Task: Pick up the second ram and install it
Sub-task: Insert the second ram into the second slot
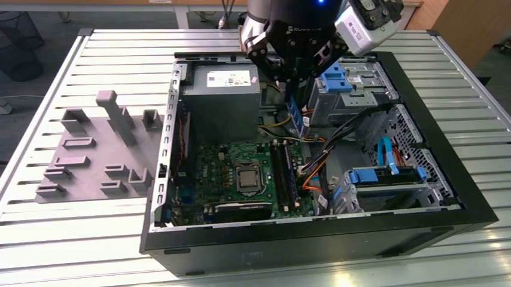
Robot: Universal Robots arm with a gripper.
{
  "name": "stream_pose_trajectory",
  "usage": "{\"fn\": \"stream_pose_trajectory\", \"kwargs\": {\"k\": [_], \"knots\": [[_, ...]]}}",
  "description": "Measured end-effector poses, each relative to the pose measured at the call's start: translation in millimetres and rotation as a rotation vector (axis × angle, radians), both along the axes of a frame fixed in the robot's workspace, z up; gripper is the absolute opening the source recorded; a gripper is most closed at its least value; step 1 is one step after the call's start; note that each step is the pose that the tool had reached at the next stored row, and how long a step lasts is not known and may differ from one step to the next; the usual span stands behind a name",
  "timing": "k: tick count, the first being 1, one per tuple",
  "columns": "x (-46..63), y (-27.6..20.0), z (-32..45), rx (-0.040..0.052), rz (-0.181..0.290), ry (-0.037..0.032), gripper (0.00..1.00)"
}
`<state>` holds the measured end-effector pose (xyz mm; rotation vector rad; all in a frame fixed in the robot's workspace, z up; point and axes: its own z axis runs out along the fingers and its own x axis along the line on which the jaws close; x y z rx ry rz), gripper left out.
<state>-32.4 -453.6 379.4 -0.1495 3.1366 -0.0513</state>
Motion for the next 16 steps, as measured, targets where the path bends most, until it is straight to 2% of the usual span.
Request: {"fn": "stream_pose_trajectory", "kwargs": {"k": [16], "knots": [[-0.1,0.0,-4.8,0.0,-0.005,-0.0004,0.14]]}}
